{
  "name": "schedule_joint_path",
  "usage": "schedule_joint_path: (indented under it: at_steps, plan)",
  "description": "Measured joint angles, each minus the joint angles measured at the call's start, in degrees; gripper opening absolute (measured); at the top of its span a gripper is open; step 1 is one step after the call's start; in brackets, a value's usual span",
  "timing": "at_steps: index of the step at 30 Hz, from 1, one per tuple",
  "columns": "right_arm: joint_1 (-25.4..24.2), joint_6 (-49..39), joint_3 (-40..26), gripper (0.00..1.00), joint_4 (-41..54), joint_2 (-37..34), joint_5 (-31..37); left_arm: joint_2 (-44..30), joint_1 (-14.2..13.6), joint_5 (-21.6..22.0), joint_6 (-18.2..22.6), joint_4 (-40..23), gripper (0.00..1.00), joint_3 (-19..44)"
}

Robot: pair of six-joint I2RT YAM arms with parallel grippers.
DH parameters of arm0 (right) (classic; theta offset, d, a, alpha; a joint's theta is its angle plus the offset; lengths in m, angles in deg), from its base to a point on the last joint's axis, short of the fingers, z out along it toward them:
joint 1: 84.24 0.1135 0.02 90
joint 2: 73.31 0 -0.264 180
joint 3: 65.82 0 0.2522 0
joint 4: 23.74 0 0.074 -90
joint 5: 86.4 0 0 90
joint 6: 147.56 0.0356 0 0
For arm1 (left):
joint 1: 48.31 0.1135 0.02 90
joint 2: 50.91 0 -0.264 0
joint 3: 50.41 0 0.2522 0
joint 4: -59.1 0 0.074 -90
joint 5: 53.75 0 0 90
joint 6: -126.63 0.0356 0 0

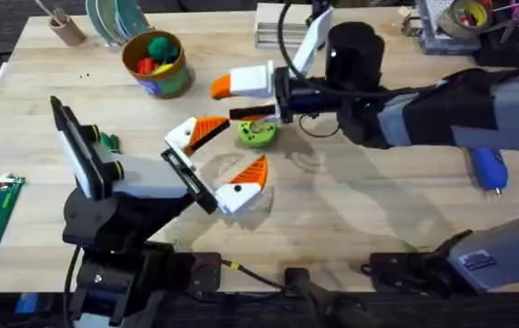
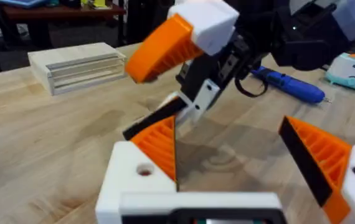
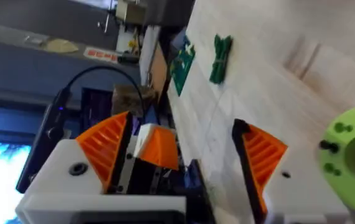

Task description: Pick up the gripper from the table and insert it into the empty holder that is missing its gripper. Then pick up a screw, insert it into the mounting hole, and use the screwdriver to tighten it. Finally, clean up the table by picking up the vegetable and placing it into the bucket.

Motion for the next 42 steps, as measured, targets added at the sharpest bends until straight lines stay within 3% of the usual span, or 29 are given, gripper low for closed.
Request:
schedule_joint_path:
  at_steps: [9, 17, 27, 35, 42]
  plan:
    - [-5.80, -10.98, -1.16, 0.991, 0.50, -0.01, 2.76, 0.02, 0.00, -4.95, 0.29, -0.23, 0.993, 0.00]
    - [-9.60, -24.89, -11.12, 0.992, 26.09, 0.06, 5.05, 0.00, 0.00, -11.69, 4.81, -0.34, 0.993, 0.00]
    - [-9.54, -48.28, -21.87, 0.993, 56.49, 4.72, 15.38, 0.00, 0.00, -17.53, 7.90, -0.34, 0.993, 0.00]
    - [-9.54, -58.05, -22.80, 0.993, 67.18, 8.14, 24.59, 0.02, 0.00, -19.77, 8.22, -0.41, 0.993, 0.00]
    - [-9.54, -59.62, -22.82, 0.994, 68.76, 8.52, 26.55, 0.00, 0.00, -21.36, 8.44, -2.41, 0.993, 0.00]
